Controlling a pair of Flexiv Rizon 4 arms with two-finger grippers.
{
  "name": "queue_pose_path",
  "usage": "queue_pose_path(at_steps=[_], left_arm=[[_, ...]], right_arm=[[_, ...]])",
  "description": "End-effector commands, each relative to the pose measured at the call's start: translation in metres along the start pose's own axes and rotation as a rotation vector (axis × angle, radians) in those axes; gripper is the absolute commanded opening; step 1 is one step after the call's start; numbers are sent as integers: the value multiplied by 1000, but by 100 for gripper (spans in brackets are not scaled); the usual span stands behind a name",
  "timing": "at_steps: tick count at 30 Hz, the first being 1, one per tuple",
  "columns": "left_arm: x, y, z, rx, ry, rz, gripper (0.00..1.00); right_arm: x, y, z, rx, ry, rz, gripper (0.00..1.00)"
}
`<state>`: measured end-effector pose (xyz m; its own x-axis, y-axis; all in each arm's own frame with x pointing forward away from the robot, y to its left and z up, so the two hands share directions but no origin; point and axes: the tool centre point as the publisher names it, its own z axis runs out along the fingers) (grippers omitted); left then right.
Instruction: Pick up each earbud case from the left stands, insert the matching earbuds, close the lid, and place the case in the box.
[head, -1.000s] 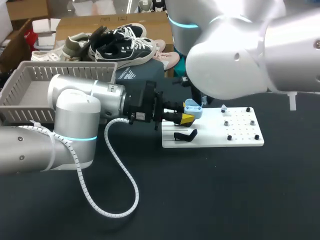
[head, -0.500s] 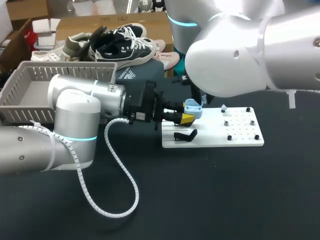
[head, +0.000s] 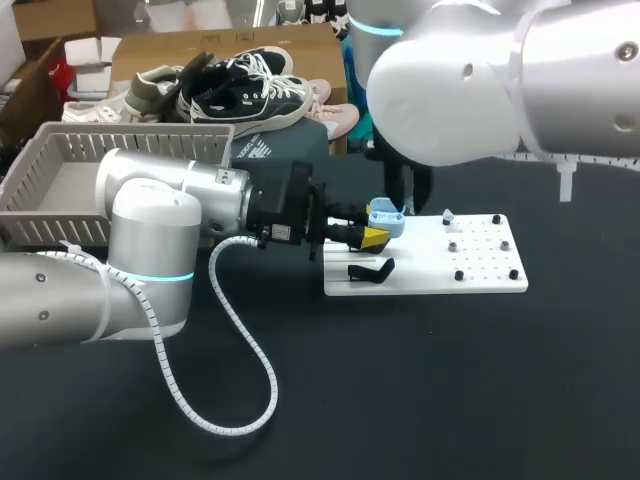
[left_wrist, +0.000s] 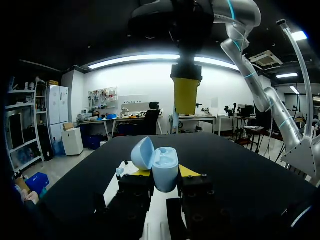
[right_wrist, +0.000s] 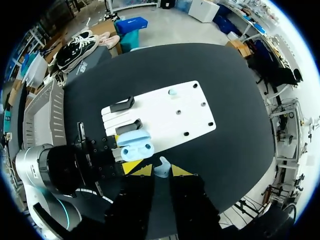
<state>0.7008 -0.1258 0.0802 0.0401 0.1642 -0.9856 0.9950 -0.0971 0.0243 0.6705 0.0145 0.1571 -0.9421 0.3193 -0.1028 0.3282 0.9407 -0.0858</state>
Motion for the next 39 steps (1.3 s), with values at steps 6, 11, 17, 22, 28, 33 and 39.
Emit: queue_pose_path(at_steps=[6,11,17,22,28,33,39], left_arm=[[0,0,1,-3,0,1,0],[0,0,1,-3,0,1,0],[0,0,1,-3,0,1,0],[0,0,1,-3,0,1,0],[0,0,1,-3,0,1,0],[0,0,1,-3,0,1,0],[0,0,1,-3,0,1,0]], right_arm=[[-4,5,1,4,19,-4,0],[-4,5,1,4,19,-4,0],[-4,12,1,14,-60,-5,0],[-4,18,2,19,-53,-22,0],[-6,19,4,26,-36,-17,0],[-7,22,7,24,-22,-18,0],[-10,24,12,28,-11,-16,0]])
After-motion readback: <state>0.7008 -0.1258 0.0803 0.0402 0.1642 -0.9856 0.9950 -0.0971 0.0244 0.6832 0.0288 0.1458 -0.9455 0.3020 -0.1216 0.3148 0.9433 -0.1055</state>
